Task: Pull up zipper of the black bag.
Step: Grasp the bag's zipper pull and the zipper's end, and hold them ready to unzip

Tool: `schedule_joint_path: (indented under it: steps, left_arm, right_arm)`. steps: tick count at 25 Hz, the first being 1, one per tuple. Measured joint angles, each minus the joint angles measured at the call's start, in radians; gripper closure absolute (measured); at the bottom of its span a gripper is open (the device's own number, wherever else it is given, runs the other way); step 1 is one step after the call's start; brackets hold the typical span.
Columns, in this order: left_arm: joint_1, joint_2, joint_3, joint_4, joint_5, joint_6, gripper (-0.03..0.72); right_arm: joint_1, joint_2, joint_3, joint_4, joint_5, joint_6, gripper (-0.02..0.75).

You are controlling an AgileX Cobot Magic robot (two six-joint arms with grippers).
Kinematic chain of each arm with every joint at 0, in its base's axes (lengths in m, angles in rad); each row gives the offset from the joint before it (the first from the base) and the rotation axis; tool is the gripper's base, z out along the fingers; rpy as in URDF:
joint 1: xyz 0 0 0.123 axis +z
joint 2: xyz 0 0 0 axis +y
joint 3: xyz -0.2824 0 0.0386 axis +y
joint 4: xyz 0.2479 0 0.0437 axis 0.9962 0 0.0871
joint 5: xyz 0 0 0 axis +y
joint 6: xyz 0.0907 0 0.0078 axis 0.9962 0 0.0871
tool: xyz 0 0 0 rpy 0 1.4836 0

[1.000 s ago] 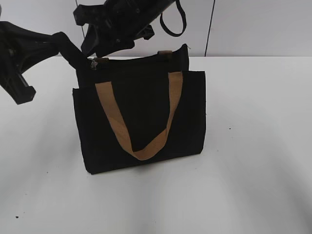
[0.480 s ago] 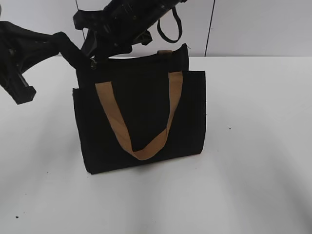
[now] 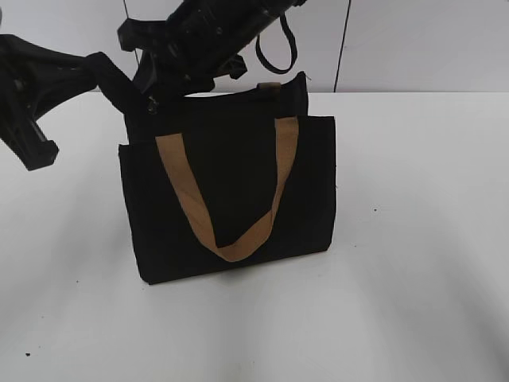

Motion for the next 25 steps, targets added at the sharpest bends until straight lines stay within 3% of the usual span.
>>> schedule_joint_path:
  steps: [3, 7, 9, 25]
  left_arm:
    - [0.0, 0.0, 0.0, 0.0, 0.0, 0.0, 0.656]
    - [0.0, 0.0, 0.0, 0.0, 0.0, 0.0, 0.656]
    - [0.0, 0.0, 0.0, 0.0, 0.0, 0.0, 0.656]
    - [-0.002, 0.031, 0.0, -0.009, 0.249, -0.109, 0.656]
  right_arm:
    - [0.0, 0.012, 0.0, 0.006, 0.0, 0.0, 0.518]
    - [0.0, 0.024, 0.0, 0.003, -0.024, -0.01, 0.703]
    - [0.0, 0.025, 0.0, 0.0, -0.045, -0.022, 0.739]
    - [-0.003, -0.072, 0.0, -0.053, -0.063, -0.166, 0.751]
